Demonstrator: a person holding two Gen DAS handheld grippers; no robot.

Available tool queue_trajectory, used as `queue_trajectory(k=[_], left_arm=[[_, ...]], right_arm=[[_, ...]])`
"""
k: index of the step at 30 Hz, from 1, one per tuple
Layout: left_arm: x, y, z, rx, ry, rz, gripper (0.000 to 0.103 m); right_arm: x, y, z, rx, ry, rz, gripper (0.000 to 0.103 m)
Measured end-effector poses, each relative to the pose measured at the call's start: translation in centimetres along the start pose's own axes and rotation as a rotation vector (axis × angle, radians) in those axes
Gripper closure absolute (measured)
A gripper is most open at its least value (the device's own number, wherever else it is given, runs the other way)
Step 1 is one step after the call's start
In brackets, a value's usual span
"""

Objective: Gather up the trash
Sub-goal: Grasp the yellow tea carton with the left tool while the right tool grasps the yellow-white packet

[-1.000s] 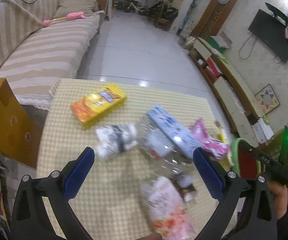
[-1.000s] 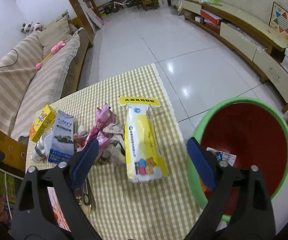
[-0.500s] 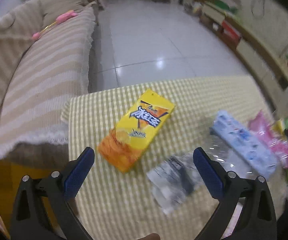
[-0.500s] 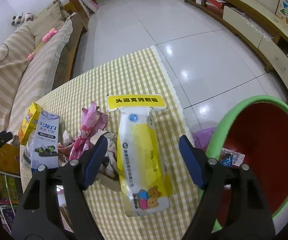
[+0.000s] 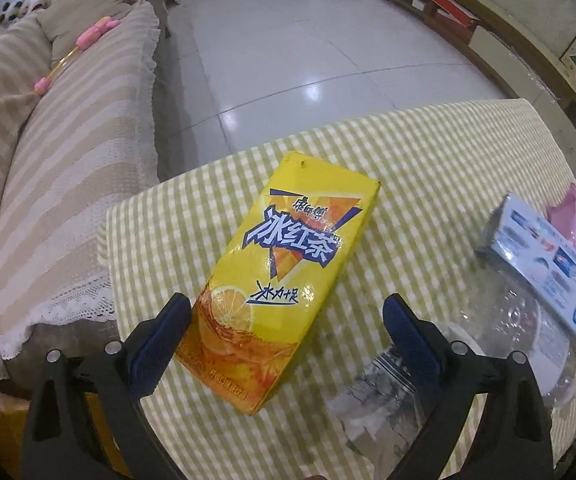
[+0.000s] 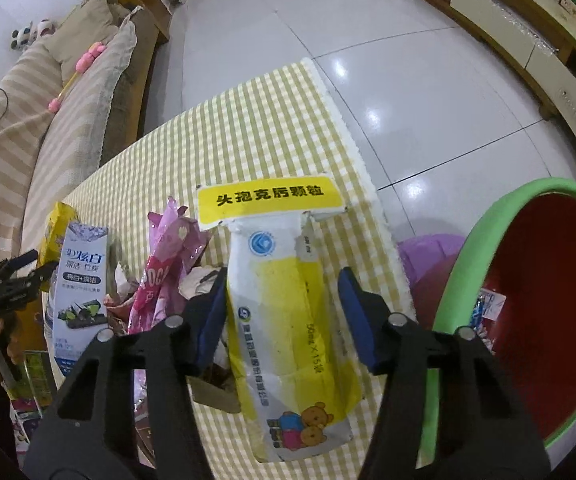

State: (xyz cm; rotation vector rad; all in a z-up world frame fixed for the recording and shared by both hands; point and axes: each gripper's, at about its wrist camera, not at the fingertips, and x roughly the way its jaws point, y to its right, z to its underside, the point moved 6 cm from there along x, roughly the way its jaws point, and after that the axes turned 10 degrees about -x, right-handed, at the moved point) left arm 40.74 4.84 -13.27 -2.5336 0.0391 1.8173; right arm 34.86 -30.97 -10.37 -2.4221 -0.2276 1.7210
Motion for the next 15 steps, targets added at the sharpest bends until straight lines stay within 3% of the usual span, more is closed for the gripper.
queue_trajectory(k=[4, 8, 9, 15], left_arm=[[0.5, 0.0, -0.1, 0.031, -0.015, -0.038, 0.011], [0.9, -0.3, -0.1, 0.049, -0.026, -0.071, 0.017], [1.1, -0.5, -0.1, 0.04, -0.036, -0.058, 0.029], [0.3, -1.3, 0.2, 0.0, -0.032, -0.012, 0.031]], right_arm=[[0.0, -0.4, 0.0, -0.018, -0.005, 0.01, 0.053], [-0.5, -0.6, -0.1, -0.032, 0.003, 0.019, 0.064], [-0.6, -0.7, -0.2, -0.032, 0.003, 0.018, 0.064], [-1.2, -0.6, -0.1, -0.034, 0.015, 0.019, 0.066]])
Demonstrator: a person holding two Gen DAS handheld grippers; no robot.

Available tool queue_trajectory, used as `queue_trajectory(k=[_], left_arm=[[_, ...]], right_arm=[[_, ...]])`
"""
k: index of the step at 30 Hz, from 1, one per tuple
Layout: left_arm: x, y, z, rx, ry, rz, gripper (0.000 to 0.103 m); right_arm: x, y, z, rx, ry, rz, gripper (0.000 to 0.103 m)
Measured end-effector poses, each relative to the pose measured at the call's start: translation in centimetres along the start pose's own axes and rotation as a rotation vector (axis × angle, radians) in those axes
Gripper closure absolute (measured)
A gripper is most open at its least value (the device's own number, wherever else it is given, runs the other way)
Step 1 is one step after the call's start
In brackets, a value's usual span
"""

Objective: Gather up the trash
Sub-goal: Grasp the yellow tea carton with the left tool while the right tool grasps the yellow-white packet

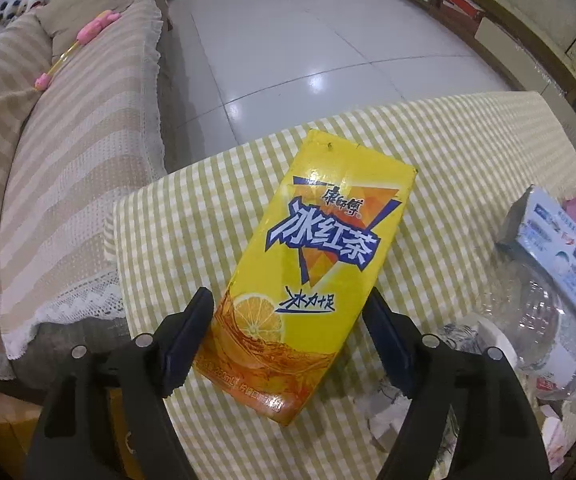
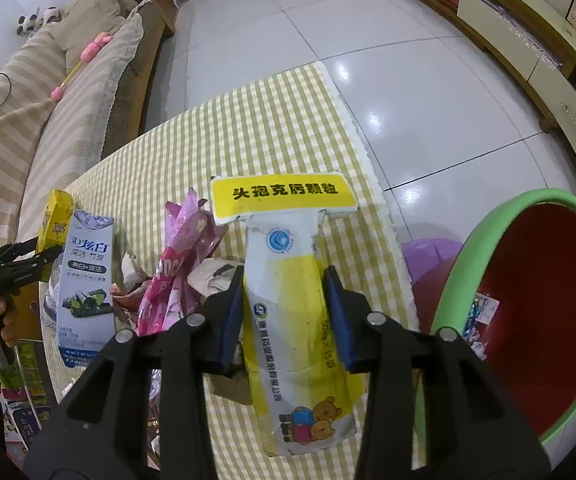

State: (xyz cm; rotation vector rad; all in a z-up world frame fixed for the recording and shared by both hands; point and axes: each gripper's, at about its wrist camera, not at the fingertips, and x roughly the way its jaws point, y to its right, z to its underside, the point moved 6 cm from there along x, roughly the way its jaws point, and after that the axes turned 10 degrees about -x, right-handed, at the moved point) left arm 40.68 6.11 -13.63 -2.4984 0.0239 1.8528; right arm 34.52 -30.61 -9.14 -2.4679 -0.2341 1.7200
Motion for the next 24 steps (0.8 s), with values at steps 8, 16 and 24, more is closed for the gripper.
queue_trajectory(k=[8, 16, 24], left_arm=[[-3.6, -0.7, 1.6, -0.08, 0.081, 0.049, 0.036], [-8.3, -0.3, 3.9, -0.147, 0.194, 0.092, 0.037], [-12.1, 1.8, 6.6, -0.159, 0.251, 0.152, 0.038]], right_arm=[[-2.5, -0.3, 0.1, -0.008, 0.051, -0.016, 0.066], [-5.6, -1.7, 0.6, -0.05, 0.114, -0.026, 0.066], [-8.6, -2.9, 1.6, -0.052, 0.165, -0.067, 0.066]])
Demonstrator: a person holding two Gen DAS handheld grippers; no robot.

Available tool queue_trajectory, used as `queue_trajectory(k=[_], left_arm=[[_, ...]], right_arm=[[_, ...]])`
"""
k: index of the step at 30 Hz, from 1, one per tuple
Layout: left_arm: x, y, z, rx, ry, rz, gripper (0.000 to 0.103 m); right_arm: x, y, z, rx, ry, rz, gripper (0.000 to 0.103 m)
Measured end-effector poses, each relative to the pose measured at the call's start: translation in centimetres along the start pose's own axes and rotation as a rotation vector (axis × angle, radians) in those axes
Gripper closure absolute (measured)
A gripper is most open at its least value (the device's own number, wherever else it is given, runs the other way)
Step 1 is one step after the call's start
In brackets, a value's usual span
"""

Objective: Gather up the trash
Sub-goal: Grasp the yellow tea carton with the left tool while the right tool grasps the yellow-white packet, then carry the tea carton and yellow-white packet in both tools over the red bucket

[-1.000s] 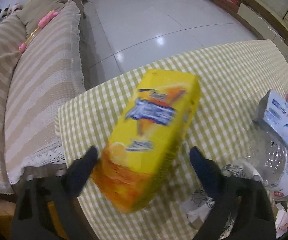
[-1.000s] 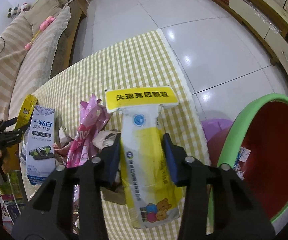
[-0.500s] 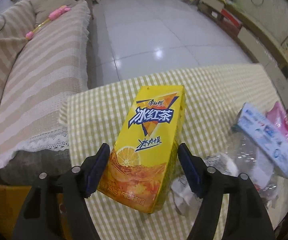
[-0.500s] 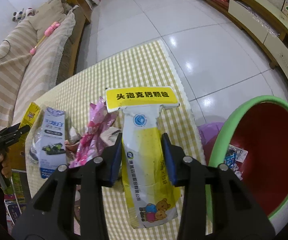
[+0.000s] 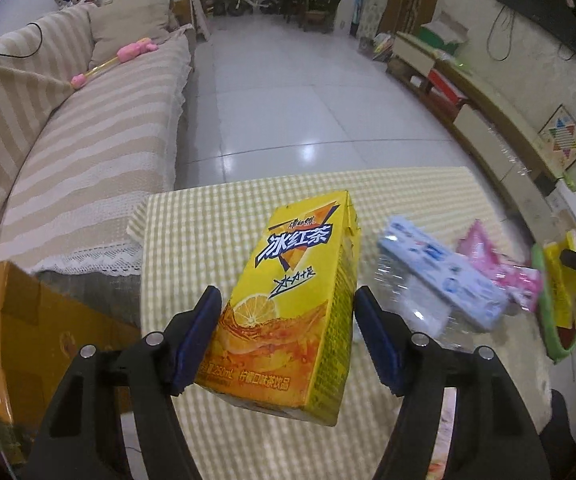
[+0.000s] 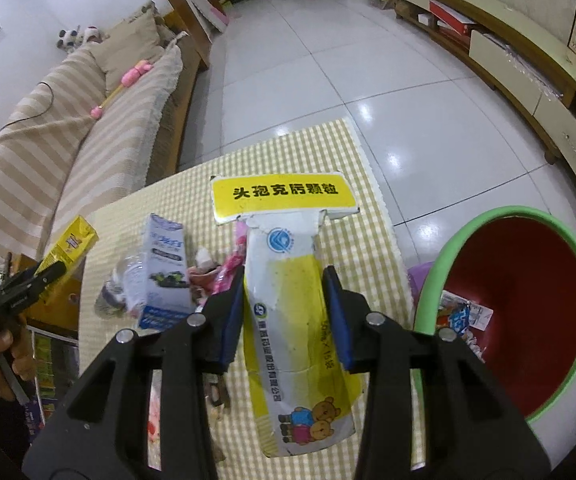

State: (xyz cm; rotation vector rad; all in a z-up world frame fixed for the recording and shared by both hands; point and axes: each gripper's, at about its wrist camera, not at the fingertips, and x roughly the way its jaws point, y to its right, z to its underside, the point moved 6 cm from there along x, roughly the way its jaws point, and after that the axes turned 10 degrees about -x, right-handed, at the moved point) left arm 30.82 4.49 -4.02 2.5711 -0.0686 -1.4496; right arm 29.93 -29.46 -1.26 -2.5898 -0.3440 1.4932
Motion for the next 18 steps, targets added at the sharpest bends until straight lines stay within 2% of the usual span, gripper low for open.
queue_trajectory(k=[5, 6, 7, 12, 16, 17, 18], left_arm=[[-1.9, 1.8, 1.7, -0.016, 0.001, 0.059, 0.039], [-2.3, 2.0, 2.0, -0.018, 0.001, 0.066, 0.044], [-2.5, 2.3, 2.4, -0.014, -0.002, 0.072, 0.063], [-3.3, 3.4, 4.0, -0.01, -0.006, 0.083, 0.07], [-3.2, 3.4, 5.2, -0.027, -0.03, 0.072, 0.07], [-3.1, 3.1, 5.5, -0.032, -0.034, 0.062, 0.068], [-3.1, 2.8, 5.9, -0.042, -0.042, 0.055, 0.055]], right_arm=[[-1.6, -1.3, 0.9, -0.013, 0.019, -0.03, 0.066], [-1.9, -1.5, 1.0, -0.017, 0.022, -0.034, 0.066], [-2.2, -1.7, 1.3, -0.021, 0.025, -0.039, 0.066], [-2.7, -2.6, 3.0, -0.034, 0.029, -0.057, 0.066], [-2.5, -3.2, 4.2, -0.044, 0.015, -0.07, 0.066], [-2.5, -3.2, 4.4, -0.045, 0.014, -0.071, 0.066], [-2.5, -3.2, 4.5, -0.046, 0.012, -0.073, 0.066]])
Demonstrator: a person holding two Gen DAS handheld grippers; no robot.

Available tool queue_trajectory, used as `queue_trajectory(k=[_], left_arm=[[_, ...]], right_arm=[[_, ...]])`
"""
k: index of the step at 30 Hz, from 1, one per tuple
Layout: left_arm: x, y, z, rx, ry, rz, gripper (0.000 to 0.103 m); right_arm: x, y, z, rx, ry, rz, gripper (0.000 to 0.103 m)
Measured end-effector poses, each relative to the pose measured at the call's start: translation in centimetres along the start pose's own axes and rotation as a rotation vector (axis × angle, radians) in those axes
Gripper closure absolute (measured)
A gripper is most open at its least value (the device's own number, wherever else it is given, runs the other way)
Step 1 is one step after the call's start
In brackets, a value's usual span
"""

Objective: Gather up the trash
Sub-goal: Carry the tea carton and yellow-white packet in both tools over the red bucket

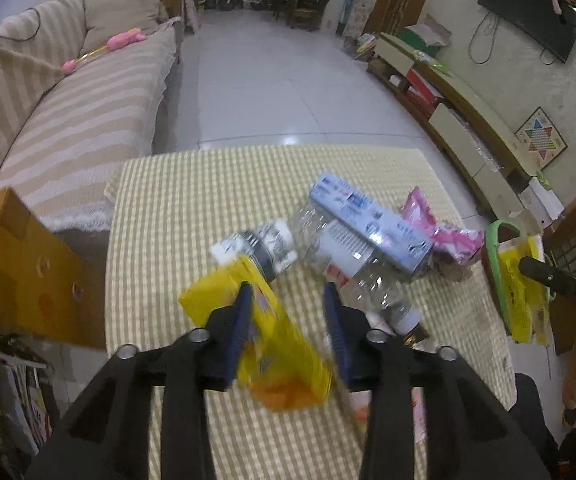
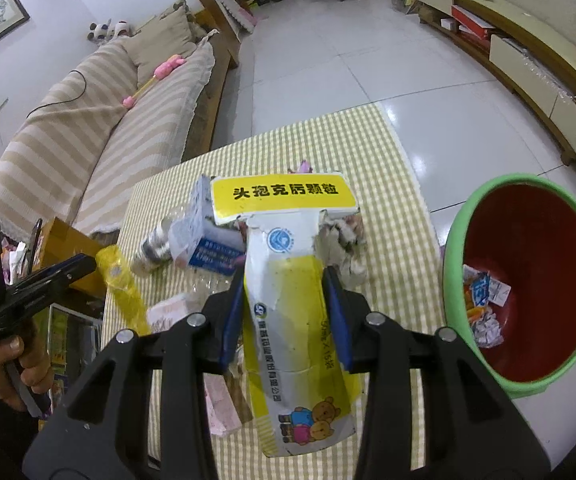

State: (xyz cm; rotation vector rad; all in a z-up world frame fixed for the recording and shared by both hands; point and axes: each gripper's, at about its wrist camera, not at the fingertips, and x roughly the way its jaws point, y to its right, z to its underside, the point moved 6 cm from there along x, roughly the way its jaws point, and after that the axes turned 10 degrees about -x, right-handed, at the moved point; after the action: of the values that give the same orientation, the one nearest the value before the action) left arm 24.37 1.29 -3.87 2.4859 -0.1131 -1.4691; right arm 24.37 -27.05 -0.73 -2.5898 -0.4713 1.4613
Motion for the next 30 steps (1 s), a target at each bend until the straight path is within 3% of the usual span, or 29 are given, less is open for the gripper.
queue_trajectory(k=[1, 5, 6, 10, 15, 21, 26, 30], left_arm=[[0.1, -0.3, 0.4, -0.016, -0.012, 0.001, 0.046], [0.9, -0.9, 2.1, -0.052, -0.031, -0.027, 0.039], [1.0, -1.1, 2.4, -0.068, -0.032, -0.034, 0.032], [1.9, -3.1, 3.2, -0.238, -0.031, -0.076, 0.018], [3.8, -5.9, 4.6, -0.461, -0.049, -0.1, 0.018], [6.0, -7.9, 5.6, -0.537, -0.072, -0.165, 0.015], [8.0, -9.3, 6.7, -0.592, -0.13, -0.161, 0.015], [8.9, -9.8, 7.4, -0.597, -0.167, -0.138, 0.038]], right_arm=[[0.0, 0.0, 0.2, 0.002, -0.002, -0.003, 0.066], [0.0, 0.1, 0.8, 0.007, -0.005, -0.007, 0.066], [0.0, 0.1, 0.9, 0.006, -0.006, -0.007, 0.066], [0.0, 0.3, 1.2, 0.001, -0.01, -0.004, 0.066], [0.1, 0.4, 1.3, -0.002, -0.013, 0.001, 0.066], [0.5, -0.1, 1.5, -0.013, -0.023, -0.001, 0.066], [1.0, -0.3, 1.6, -0.014, -0.03, -0.005, 0.066], [1.2, -0.4, 1.7, -0.017, -0.037, -0.009, 0.066]])
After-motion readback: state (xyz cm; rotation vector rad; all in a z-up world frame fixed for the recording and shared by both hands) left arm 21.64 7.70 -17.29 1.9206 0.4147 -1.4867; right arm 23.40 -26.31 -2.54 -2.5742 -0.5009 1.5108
